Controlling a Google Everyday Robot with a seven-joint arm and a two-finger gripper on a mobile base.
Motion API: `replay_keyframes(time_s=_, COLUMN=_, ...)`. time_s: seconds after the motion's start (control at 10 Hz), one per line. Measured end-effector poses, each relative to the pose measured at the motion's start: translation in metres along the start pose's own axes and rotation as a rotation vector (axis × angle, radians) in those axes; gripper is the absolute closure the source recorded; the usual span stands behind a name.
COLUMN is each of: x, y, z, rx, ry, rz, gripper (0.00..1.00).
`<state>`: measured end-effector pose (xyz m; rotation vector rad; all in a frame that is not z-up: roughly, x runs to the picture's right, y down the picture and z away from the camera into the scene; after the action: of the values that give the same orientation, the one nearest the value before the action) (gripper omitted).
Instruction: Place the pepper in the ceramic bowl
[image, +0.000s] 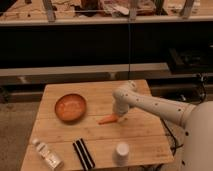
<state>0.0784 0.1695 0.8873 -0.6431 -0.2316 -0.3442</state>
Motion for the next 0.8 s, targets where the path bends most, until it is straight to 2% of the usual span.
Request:
replay_keyframes(time_s=0.5, x=-0.001, y=0.0, z=-0.004, rx=-0.007, ry=0.006, rz=-0.008, gripper=1.0)
replay_keyframes(time_s=0.8, x=-0.033, y=-0.025, z=-0.023, rx=0.004, ry=0.016, rz=-0.06, gripper=1.0)
